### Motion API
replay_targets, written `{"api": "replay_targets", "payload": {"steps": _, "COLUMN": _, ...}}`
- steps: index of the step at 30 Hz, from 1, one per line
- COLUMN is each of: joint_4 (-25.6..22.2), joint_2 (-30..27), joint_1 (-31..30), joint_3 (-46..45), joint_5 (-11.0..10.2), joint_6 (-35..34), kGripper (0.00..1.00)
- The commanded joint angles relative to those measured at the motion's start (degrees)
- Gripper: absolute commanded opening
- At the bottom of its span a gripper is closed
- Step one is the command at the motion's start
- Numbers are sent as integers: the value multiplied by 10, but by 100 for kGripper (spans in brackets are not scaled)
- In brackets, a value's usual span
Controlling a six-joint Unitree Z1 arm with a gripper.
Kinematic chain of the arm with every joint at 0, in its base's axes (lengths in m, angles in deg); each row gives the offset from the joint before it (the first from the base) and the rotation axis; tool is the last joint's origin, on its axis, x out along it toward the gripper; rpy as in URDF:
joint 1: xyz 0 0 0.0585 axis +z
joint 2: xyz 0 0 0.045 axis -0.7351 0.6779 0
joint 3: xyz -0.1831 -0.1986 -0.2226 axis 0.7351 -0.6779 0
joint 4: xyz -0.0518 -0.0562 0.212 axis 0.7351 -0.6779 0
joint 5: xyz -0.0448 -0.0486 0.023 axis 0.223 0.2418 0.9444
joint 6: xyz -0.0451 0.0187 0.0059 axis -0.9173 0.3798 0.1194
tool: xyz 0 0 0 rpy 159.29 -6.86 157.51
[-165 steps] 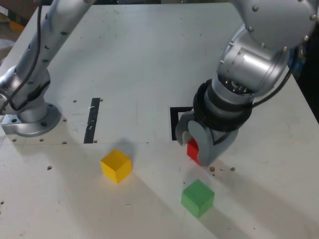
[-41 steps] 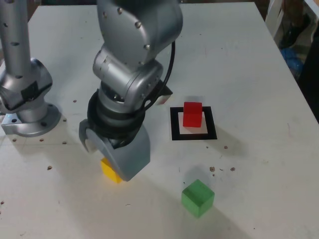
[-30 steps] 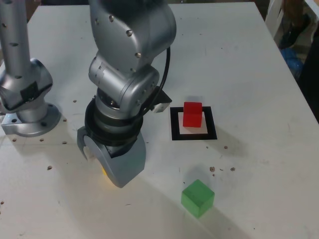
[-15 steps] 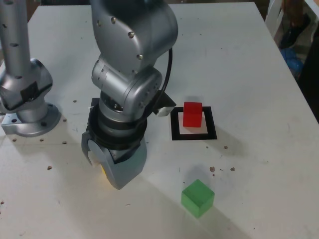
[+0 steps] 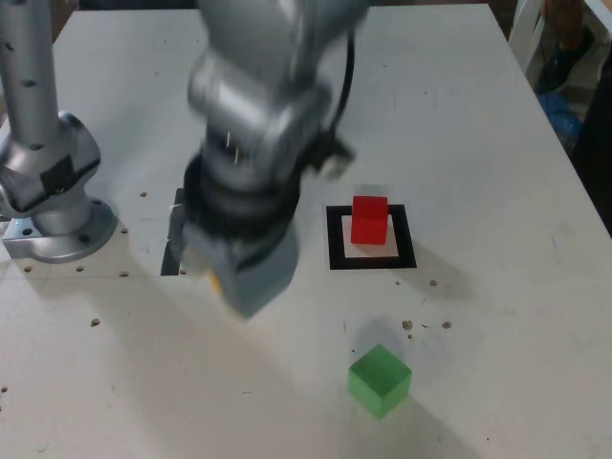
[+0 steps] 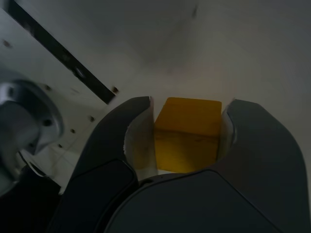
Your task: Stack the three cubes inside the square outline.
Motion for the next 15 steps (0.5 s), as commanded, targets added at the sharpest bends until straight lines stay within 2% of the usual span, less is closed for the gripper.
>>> {"api": "replay_targets", "payload": {"steps": 1, "joint_4": -66, "joint_2": -27, "joint_1": 25, "joint_3": 50, "joint_5": -14, "joint_6": 8, "kGripper": 33}}
{"api": "replay_targets", "payload": {"steps": 4, "joint_4": -126, "joint_2": -50, "joint_1": 72, "joint_3": 124, "joint_5": -24, "joint_6": 19, "kGripper": 33}}
{"api": "replay_targets", "payload": {"steps": 7, "joint_4": -158, "joint_2": -58, "joint_1": 131, "joint_3": 179, "joint_5": -24, "joint_6": 17, "kGripper": 33}}
{"api": "replay_targets", "payload": {"steps": 11, "joint_4": -165, "joint_2": -49, "joint_1": 216, "joint_3": 206, "joint_5": -20, "joint_6": -14, "kGripper": 34}}
{"api": "replay_targets", "payload": {"steps": 15, "joint_4": -163, "joint_2": -28, "joint_1": 270, "joint_3": 210, "joint_5": -18, "joint_6": -44, "kGripper": 34}}
